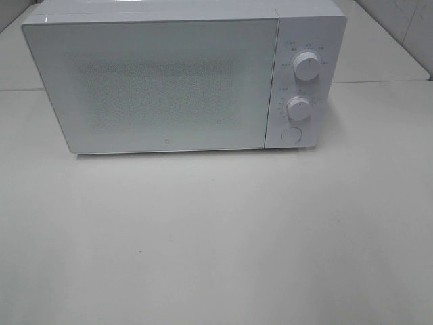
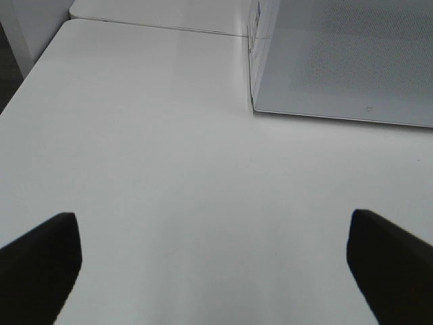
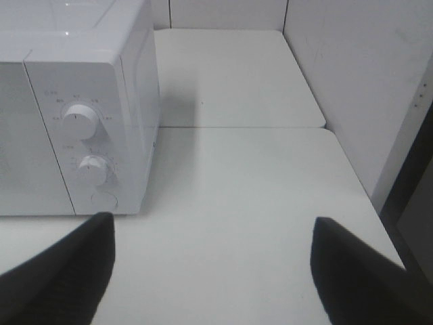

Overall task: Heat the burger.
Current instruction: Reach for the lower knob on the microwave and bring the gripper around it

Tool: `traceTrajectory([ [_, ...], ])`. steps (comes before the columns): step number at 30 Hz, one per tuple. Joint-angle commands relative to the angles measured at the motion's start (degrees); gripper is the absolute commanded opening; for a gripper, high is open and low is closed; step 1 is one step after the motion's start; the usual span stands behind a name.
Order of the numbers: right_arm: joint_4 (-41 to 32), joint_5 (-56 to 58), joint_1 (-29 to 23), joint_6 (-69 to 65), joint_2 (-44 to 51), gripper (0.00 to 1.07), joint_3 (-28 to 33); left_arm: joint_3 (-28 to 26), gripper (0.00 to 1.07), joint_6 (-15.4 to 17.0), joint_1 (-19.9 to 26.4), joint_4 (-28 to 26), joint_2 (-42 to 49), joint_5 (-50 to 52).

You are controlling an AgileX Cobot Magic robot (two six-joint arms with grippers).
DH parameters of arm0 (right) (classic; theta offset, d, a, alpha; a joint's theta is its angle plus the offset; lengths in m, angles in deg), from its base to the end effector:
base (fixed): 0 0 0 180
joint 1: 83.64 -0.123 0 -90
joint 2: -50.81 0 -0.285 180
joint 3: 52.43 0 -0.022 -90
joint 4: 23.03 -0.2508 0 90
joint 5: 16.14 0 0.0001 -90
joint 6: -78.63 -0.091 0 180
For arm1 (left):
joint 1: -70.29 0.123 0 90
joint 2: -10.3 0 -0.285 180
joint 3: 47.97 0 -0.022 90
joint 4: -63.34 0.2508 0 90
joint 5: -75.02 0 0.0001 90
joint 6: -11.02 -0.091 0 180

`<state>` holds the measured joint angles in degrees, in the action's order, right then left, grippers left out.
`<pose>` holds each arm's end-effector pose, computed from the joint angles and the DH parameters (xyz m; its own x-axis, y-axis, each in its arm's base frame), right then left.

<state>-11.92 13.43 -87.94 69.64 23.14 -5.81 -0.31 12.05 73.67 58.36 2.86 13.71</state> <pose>0.0716 -0.0033 0.3234 -0.2312 -0.0296 -0.9724 0.0148 0.9993 -0.0340 -0.0078 -0.0074 0.2811 -0.4424 -0.0858 -0.8927 -0.0171 0.9960 -0.0873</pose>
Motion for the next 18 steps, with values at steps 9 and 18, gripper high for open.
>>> traceTrajectory([
  [9, 0.63, -23.49, 0.34, -0.34, -10.14, 0.76, 6.3, 0.11, 1.0, 0.34, 0.34, 0.17, 0.97, 0.06],
  [18, 0.63, -39.71, 0.34, -0.17, -20.45, 0.76, 8.42, 0.11, 1.0, 0.34, 0.34, 0.17, 0.97, 0.06],
])
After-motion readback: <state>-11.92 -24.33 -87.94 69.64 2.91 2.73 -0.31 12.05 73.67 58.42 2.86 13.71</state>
